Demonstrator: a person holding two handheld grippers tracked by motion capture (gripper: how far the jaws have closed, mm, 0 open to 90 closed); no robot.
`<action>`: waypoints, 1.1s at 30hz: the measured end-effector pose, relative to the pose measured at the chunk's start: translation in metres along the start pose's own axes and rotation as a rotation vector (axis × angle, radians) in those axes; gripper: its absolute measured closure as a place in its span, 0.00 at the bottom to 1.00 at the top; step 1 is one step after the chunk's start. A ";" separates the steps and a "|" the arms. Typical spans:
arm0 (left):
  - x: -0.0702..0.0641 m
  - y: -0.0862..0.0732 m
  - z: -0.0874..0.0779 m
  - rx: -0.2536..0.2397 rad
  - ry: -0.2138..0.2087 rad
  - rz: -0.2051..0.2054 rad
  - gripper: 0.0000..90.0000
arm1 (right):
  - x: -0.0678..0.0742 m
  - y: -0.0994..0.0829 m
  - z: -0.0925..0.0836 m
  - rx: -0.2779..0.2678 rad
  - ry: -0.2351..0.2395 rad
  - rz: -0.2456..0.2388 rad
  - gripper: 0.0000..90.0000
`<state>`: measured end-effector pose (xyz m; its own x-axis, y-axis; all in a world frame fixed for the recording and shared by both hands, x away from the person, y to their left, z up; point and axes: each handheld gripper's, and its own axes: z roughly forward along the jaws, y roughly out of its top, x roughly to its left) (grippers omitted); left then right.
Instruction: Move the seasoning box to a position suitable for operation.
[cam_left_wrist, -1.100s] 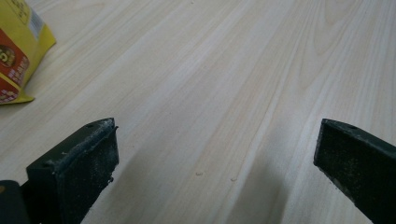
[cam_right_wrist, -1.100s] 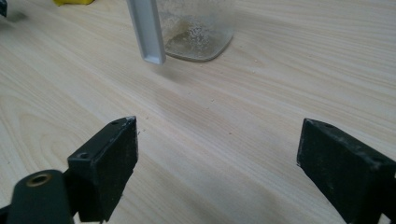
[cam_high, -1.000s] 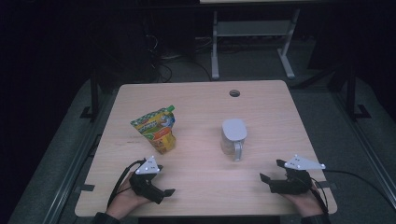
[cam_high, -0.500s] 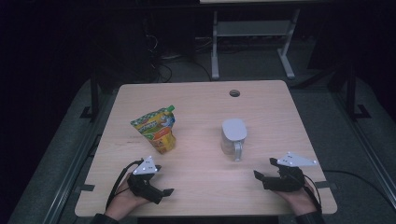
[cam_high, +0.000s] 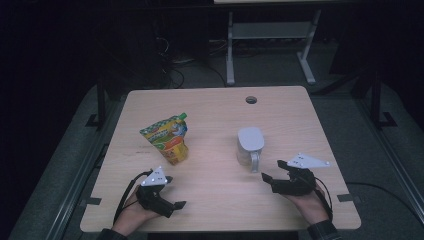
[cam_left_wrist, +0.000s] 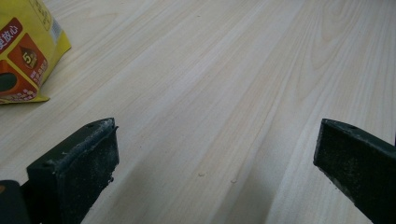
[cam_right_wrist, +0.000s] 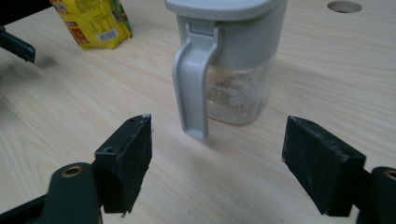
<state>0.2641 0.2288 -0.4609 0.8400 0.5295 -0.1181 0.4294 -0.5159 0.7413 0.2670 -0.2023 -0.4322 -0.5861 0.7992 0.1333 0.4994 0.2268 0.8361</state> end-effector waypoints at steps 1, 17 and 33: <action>0.000 0.000 0.000 0.000 0.000 -0.001 0.00 | 0.001 0.002 0.002 0.002 0.001 0.000 0.28; -0.001 0.000 -0.001 -0.003 -0.007 0.003 0.00 | 0.013 0.020 0.026 0.017 -0.022 0.001 0.45; -0.001 0.000 0.001 0.012 -0.010 0.018 0.00 | 0.021 0.024 0.045 0.034 -0.071 -0.001 0.65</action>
<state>0.2633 0.2275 -0.4620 0.8510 0.5133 -0.1112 0.4178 -0.5333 0.7355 0.2957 -0.1554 -0.4327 -0.5404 0.8362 0.0934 0.5209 0.2453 0.8176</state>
